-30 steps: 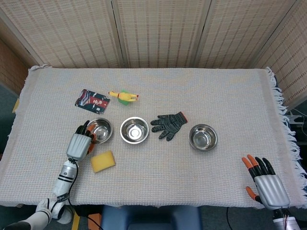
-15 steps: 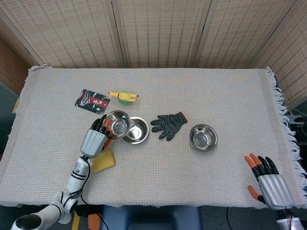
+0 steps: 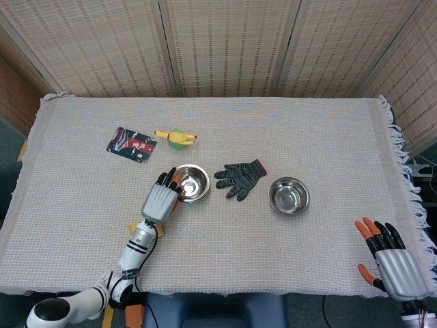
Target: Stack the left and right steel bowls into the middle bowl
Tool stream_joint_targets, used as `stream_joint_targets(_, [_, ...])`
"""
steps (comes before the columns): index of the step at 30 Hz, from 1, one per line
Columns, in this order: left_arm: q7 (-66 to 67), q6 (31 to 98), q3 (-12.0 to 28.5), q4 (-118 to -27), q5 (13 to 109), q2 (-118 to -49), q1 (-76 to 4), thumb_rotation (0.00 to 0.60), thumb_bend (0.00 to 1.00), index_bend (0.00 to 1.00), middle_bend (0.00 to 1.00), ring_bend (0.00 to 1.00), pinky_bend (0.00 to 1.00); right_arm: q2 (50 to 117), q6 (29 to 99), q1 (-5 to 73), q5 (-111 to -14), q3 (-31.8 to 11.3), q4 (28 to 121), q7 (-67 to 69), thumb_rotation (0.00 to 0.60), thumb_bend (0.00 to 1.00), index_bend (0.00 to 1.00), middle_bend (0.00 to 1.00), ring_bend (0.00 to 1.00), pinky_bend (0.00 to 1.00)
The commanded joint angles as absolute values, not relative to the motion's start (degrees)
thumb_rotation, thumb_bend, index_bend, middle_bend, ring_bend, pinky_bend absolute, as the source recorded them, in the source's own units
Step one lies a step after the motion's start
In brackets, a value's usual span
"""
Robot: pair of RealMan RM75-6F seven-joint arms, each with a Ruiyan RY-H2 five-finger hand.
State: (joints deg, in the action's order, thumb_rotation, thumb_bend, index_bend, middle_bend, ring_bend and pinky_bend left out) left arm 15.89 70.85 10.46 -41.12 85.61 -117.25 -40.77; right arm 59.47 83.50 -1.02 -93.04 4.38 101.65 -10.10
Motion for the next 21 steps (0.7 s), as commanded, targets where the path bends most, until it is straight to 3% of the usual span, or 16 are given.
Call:
stream_joint_targets(1, [17.1,70.0,9.8,-44.8,84.8,-115.8,-39.6,0.600,0.43,0.11,0.12,0.01,0.21,59.6,83.5,-1.0,-93.0,4.3,101.6,-10.2,0.600,0.21,0.00,0.00,0.00,0.00])
stream_joint_targets(3, [18.2,72.1,7.5,-54.9,87.2,-112.0,-38.2,0.600,0.41,0.01,0.09,0.00,0.20,60.1,82.8,-0.7,-91.9,4.0,101.2,-10.9,0.600,0.22,0.00,0.00,0.00,0.00])
stream_joint_targets(9, [25.3,75.2,4.9,-74.4,88.7,-102.1,-34.8,0.600,0.41,0.00,0.08,0.00,0.20,63.5,78.2,1.8,-88.3,2.2,99.3,-14.3,0.600,0.22,0.00,0.00,0.00,0.00])
stream_joint_targets(17, [27.2,79.5,2.3,-83.1,88.7,-92.8,-29.4,0.600,0.41,0.00,0.08,0.00,0.21,71.9,70.1,9.2,-83.6,-2.7,93.7,-21.5,0.600,0.22,0.00,0.00,0.00,0.00])
stream_joint_targets(21, [26.5,80.9,1.2,-83.6,89.0,-89.6,-27.3,0.600,0.41,0.00,0.08,0.00,0.21,79.5,67.9,14.2,-83.9,-5.9,85.9,-22.4,0.600,0.22,0.08,0.00,0.00,0.00])
